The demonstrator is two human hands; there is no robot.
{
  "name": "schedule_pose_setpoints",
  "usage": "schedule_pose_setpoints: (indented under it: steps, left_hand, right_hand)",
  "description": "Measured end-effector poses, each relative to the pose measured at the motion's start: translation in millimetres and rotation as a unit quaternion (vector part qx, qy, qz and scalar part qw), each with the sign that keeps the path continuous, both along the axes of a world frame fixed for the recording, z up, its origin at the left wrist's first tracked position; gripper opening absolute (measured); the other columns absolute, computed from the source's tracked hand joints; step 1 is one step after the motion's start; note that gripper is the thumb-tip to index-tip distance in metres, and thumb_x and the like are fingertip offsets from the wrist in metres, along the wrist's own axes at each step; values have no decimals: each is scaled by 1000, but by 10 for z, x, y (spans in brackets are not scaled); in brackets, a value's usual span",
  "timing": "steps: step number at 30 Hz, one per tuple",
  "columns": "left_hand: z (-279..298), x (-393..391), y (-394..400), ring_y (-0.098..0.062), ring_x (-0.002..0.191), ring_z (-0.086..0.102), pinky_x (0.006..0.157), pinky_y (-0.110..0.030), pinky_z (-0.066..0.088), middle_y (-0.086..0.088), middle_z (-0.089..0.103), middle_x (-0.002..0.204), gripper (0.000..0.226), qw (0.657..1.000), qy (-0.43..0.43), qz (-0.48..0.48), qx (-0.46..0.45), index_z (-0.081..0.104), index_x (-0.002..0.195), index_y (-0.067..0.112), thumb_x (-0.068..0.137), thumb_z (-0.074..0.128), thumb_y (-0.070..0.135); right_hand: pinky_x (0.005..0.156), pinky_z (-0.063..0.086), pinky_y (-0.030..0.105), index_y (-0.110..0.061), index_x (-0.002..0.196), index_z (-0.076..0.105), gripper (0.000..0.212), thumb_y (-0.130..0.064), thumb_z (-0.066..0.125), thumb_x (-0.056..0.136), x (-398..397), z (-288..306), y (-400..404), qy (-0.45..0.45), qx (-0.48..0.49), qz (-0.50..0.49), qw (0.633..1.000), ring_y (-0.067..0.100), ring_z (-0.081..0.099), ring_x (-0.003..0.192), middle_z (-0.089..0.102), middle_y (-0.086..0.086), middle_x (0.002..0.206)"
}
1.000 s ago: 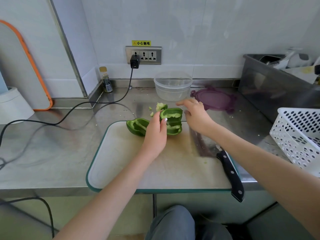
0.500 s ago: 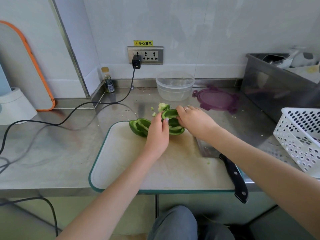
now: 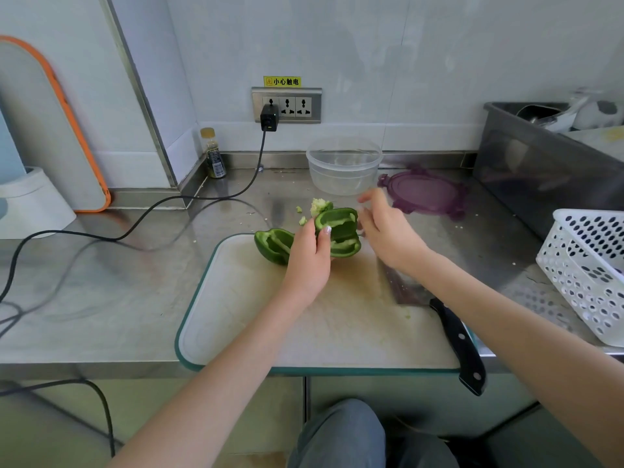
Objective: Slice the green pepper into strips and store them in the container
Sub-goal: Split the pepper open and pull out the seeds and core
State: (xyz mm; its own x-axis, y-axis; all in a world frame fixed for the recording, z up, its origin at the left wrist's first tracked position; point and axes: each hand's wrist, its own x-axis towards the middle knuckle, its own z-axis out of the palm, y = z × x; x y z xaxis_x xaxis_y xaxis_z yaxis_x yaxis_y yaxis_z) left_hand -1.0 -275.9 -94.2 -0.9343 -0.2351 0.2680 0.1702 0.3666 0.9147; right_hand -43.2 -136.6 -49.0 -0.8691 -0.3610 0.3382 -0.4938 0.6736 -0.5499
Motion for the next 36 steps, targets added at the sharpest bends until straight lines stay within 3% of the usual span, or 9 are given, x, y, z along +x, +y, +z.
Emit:
schedule_pose_setpoints:
  steps: [5,12,19,22,24,27,30,34,36]
  left_hand:
    - [56,36,12,-19,103,55,95,-40,47,-5,55,109,29,1000,-11,-11,-9,56,110,16,96,42,37]
    - [83,78,9,-4,86,47,72,-4,38,-6,44,115,27,997,7,-25,-67,49,120,8,96,49,21]
    - [79,73,3,-20,87,50,69,-10,42,-12,47,104,15,997,30,-49,-46,43,101,12,91,53,14]
    - [70,53,-16,-27,90,56,79,-36,54,-14,51,102,10,999,6,-33,-9,40,100,16,92,47,14]
    - [89,62,-11,-25,87,56,68,-33,55,-13,50,98,12,1000,3,-23,18,38,98,19,95,41,8]
    - [103,70,-1,-19,87,48,76,-28,40,-9,46,98,8,1000,9,-3,-2,35,98,15,95,39,8]
    - [87,42,8,-17,103,50,82,-22,37,-8,49,117,20,1000,1,-5,31,35,113,18,96,41,10]
    - [90,27,14,-16,109,52,87,-20,39,-8,50,122,32,998,-2,1,58,35,128,13,97,44,12]
    - [87,22,16,-15,108,52,87,-19,39,-9,50,122,28,998,1,-1,64,35,122,15,97,46,11]
  right_hand:
    - [51,37,30,-14,88,37,31,-43,37,98,12,-21,32,145,206,-52,966,22,47,60,50,1,74]
    - [56,38,34,-8,95,47,33,-34,27,103,-6,-55,-209,91,184,-104,973,30,51,66,47,4,75]
    - [49,26,29,-12,79,44,19,-20,42,97,-24,11,-187,159,206,-36,965,27,44,56,30,-2,57]
    - [48,26,30,-11,69,38,25,-10,47,92,-42,-37,-189,135,56,-35,989,21,39,53,36,1,58]
    - [47,35,29,-11,66,38,27,-7,43,92,-101,-14,-181,55,-127,-99,985,14,35,55,38,0,59]
    - [57,55,34,-6,90,54,18,-9,37,96,-224,24,-148,-64,-124,-111,984,18,50,67,51,0,72]
    - [75,44,26,-9,127,48,32,-8,46,96,-249,-20,-129,-91,10,-69,993,15,51,86,57,4,103]
    - [70,47,33,-4,101,58,12,-9,49,94,-202,-27,-80,11,-46,-149,988,24,58,83,63,11,97]
    - [76,50,33,-9,115,57,37,9,41,88,-180,-2,-83,-42,-2,-100,994,27,60,97,59,13,113]
